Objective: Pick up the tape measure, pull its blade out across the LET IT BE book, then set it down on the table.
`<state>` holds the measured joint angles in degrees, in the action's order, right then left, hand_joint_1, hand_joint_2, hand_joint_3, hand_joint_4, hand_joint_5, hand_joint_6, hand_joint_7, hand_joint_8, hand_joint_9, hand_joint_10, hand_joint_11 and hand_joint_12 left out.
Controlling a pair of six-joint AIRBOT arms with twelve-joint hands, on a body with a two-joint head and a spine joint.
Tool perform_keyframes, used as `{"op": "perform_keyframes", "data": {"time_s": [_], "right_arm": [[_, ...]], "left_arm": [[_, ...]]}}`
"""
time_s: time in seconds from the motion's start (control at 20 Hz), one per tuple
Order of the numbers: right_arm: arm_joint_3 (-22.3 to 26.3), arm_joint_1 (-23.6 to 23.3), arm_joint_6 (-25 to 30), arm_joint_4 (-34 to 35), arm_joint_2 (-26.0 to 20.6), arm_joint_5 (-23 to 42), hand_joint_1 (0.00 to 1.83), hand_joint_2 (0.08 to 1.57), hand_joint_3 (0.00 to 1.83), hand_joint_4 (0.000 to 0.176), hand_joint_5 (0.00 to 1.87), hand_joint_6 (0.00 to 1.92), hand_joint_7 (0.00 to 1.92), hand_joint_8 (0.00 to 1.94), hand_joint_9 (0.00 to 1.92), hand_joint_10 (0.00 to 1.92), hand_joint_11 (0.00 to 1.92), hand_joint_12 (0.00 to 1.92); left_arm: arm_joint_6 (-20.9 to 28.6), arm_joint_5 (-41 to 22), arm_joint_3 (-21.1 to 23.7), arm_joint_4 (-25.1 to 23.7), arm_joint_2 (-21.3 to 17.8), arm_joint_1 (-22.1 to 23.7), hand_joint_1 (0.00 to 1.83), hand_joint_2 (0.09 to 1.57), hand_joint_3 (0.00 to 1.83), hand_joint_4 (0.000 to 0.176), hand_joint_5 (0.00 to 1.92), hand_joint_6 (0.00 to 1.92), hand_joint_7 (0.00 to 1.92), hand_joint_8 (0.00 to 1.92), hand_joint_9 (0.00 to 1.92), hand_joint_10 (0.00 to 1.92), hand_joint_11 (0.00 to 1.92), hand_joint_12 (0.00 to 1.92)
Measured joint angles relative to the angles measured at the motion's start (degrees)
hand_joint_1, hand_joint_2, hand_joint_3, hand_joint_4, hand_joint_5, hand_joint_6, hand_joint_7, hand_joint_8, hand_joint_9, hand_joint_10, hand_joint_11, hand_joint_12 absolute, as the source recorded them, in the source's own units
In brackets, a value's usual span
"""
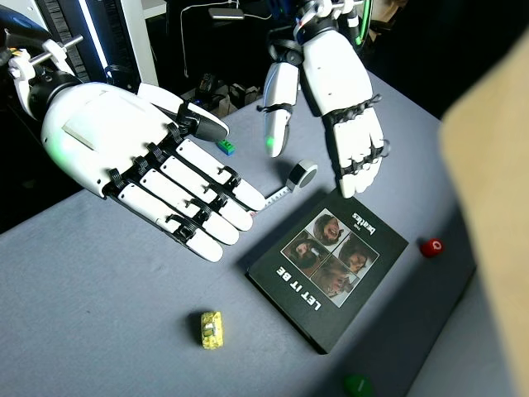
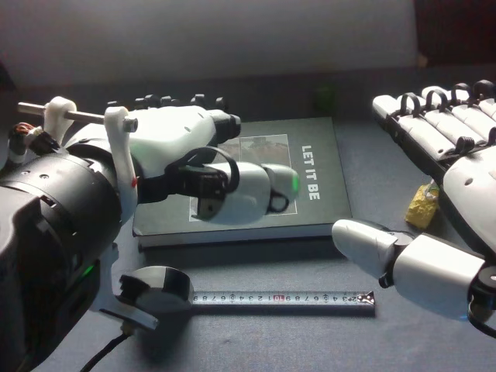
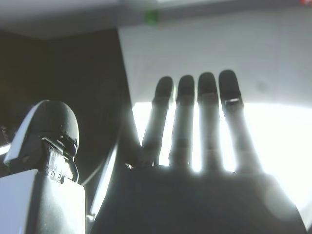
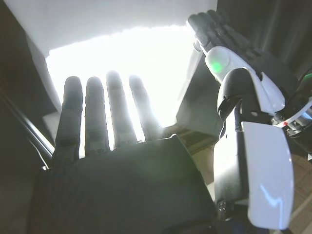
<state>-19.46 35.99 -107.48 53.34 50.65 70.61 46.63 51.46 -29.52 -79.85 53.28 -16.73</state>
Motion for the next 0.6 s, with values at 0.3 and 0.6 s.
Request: {"op": "perform_keyframes", "data": {"time_s": [0.3, 0.6], "right_arm": [[-0.94, 0.0, 2.99, -2.36, -1.03, -2.34, 0.04, 1.12, 0.01, 0.0, 0.07, 0.0, 0.09, 0.0, 0.06, 0.0, 0.0, 0.38], [-1.44, 0.57, 9.97, -4.44, -2.58, -4.85, 0.06, 1.11, 0.0, 0.0, 0.07, 0.0, 0.09, 0.0, 0.06, 0.0, 0.0, 0.39]], "left_arm": [[-1.99, -2.71, -1.33, 0.96, -1.75, 2.78, 0.7, 1.05, 0.0, 0.0, 0.23, 0.0, 0.23, 0.0, 0.21, 0.0, 0.0, 0.68], [-23.47, -5.16, -4.24, 13.51, -5.14, 7.58, 1.08, 1.01, 0.0, 0.0, 0.28, 0.01, 0.24, 0.0, 0.21, 0.0, 0.0, 0.71]]}}
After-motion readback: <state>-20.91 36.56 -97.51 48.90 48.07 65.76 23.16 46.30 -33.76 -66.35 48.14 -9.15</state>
